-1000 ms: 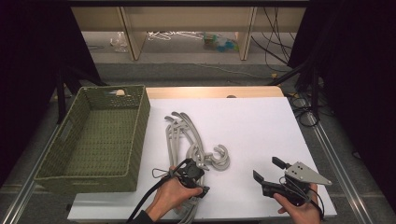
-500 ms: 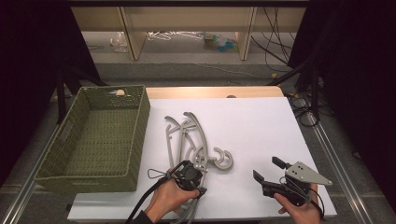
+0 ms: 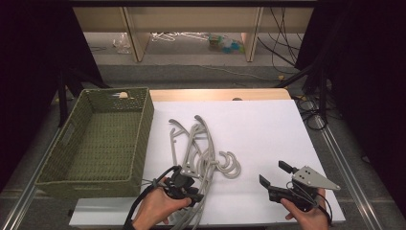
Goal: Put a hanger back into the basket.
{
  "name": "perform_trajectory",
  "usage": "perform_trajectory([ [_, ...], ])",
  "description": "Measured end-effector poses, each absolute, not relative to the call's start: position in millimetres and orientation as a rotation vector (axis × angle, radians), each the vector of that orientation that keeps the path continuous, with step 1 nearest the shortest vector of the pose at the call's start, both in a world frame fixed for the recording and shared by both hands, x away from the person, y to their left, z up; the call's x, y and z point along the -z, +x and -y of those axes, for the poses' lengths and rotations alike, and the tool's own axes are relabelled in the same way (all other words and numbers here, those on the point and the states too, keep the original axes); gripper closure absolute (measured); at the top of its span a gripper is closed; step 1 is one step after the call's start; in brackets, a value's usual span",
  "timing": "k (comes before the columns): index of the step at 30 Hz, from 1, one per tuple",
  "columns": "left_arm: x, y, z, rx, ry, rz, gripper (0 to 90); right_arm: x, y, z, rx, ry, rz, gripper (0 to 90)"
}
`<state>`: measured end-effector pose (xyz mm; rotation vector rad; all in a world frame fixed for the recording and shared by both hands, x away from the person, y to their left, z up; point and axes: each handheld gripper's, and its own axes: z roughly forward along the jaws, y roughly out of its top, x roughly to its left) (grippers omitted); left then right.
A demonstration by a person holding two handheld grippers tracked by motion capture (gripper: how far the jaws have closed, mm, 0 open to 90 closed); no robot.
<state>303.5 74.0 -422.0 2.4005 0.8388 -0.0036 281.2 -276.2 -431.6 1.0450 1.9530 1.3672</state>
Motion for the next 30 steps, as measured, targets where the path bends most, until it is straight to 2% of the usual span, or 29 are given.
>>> perform_trajectory([
  [8, 421, 306, -103, -0.038, 2.362, -0.902, 76.4, 431, 281, 277, -1.354, 1.052, -1.973, 17.4],
  [11, 420, 308, -110, -0.071, 2.403, -0.883, 77.5, 431, 281, 276, -1.374, 1.047, -1.953, 17.4],
  [13, 422, 307, -112, -0.098, 2.36, -0.938, 78.4, 431, 281, 275, -1.399, 1.046, -1.95, 17.4],
  [17, 417, 309, -123, -0.113, 2.334, -0.948, 79.9, 431, 281, 275, -1.397, 1.047, -1.95, 17.3],
  [21, 413, 309, -129, -0.196, 2.303, -0.964, 81.7, 431, 281, 276, -1.383, 1.051, -1.959, 17.4],
  [23, 408, 310, -132, -0.183, 2.288, -0.968, 81.7, 431, 281, 275, -1.379, 1.051, -1.954, 17.6],
  [26, 402, 310, -137, -0.237, 2.281, -0.971, 81.9, 431, 281, 276, -1.378, 1.033, -1.958, 17.6],
  [30, 395, 313, -144, -0.21, 2.241, -0.974, 82.0, 430, 280, 276, -1.368, 1.047, -1.971, 17.6],
])
